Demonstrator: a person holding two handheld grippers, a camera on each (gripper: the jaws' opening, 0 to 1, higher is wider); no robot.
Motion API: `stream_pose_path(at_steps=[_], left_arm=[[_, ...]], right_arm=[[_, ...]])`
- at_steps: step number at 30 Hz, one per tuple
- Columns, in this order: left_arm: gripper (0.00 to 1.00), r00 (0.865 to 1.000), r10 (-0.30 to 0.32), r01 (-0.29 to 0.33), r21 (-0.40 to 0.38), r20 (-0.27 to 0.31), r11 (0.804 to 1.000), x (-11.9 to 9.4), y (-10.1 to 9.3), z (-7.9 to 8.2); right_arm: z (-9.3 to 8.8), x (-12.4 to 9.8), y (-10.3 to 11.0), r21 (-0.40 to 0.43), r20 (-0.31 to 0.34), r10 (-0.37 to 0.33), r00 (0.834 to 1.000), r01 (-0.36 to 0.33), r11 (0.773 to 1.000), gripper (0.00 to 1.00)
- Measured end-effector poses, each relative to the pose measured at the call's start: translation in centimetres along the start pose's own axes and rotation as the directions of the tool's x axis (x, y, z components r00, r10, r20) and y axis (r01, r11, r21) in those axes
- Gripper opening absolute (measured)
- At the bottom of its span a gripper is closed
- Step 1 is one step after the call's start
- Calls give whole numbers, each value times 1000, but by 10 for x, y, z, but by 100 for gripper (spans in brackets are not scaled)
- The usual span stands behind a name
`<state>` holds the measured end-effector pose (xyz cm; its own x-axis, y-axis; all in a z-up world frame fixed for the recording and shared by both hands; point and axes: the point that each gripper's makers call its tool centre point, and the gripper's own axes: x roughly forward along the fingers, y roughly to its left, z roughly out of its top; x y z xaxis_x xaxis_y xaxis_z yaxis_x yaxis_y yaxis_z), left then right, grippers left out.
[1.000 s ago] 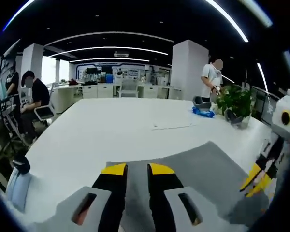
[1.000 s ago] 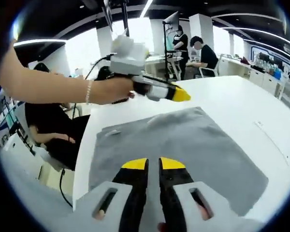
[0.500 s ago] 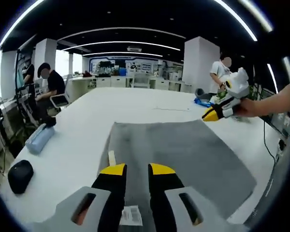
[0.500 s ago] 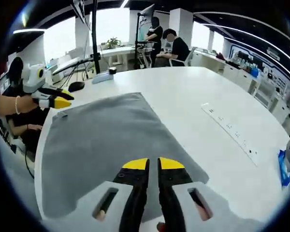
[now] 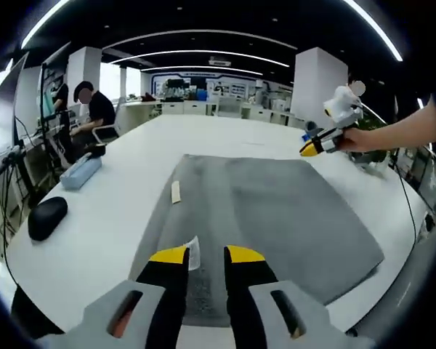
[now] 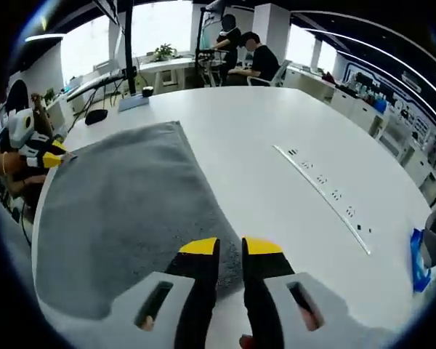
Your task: Fold the towel on the table until its edges align and the towel forms a compact rectangular stack.
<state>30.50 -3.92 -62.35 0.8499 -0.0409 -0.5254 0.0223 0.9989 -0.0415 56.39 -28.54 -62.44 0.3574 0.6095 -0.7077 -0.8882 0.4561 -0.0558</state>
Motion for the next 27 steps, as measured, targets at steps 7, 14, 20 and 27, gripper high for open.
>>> stream_pose_path(at_steps=[7,14,20,27], left_arm=[[20,998,64,-65,-38,-15,997,-6,11,-12],[20,992,119,-121,-41,-37,992,-8,32,-19],[20,993,110,-113,-55,-53,992,-3,39,-23],[23,993,105,-110,-113,-50,988,-3,46,-25]], right_arm=[[-12,6,-4,-6,-59,58,997,-59,998,5],[-22,8,-1,-8,-97,89,991,-90,996,0],[-28,9,3,-7,-129,102,986,-104,995,0],[-20,2,-8,-64,-110,72,991,-79,995,0]])
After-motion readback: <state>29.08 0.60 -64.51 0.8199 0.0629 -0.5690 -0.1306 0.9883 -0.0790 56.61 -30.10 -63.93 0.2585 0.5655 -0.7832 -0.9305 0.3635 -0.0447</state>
